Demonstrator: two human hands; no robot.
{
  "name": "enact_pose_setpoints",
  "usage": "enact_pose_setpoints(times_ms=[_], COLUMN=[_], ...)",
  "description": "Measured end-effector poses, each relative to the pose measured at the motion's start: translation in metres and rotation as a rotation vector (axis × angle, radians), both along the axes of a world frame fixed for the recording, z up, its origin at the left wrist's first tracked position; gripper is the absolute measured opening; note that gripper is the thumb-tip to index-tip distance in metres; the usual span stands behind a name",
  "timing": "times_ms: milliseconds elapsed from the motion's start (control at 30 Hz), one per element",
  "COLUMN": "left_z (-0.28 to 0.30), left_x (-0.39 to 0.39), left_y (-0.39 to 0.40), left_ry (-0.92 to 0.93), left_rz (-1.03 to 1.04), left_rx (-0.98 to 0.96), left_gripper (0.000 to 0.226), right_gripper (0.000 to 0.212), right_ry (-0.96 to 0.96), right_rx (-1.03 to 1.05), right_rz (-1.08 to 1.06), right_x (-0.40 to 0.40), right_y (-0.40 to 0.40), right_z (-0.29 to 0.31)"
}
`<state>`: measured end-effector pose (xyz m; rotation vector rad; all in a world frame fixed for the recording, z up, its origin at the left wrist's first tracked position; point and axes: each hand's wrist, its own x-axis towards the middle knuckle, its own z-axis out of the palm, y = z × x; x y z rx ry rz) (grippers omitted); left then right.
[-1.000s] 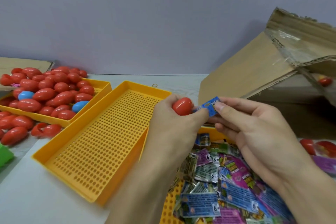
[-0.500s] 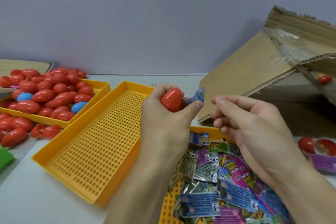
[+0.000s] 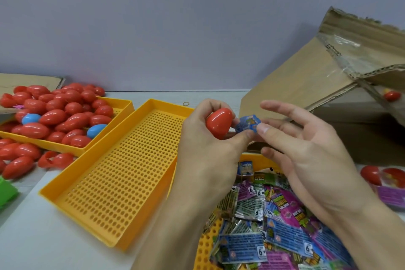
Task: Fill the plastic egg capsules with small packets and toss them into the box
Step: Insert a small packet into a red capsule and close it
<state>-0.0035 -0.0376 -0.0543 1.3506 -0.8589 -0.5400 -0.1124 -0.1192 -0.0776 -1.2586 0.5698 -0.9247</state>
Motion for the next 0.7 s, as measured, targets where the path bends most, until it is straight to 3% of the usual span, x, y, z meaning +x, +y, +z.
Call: enact_pose_setpoints(times_ms=[167,400,700], left_z=[0.0007,0.0004,0.0001], left_x=[-0.0002,0.0,0.0005], left_y=[0.0002,-0.0003,0.0001], left_ry=[-0.016,-0.005,0.016], left_rz=[-0.012,-0.01,-0.024], left_rx=[-0.007,-0.008,0.002], left_gripper=[0.034,0.033,0.033], right_gripper=[0.038,0.037,0.028], right_ry=[-0.039,0.082,0.294], right_rx=[-0.106,-0.502,-0.624], right_rz=[-0.016,-0.077,-0.118], right_x=[-0.0006,0.0004,-0.0021], right_y=[0.0,0.0051,0.0041], right_z=[-0.0004,0.0024,-0.0009])
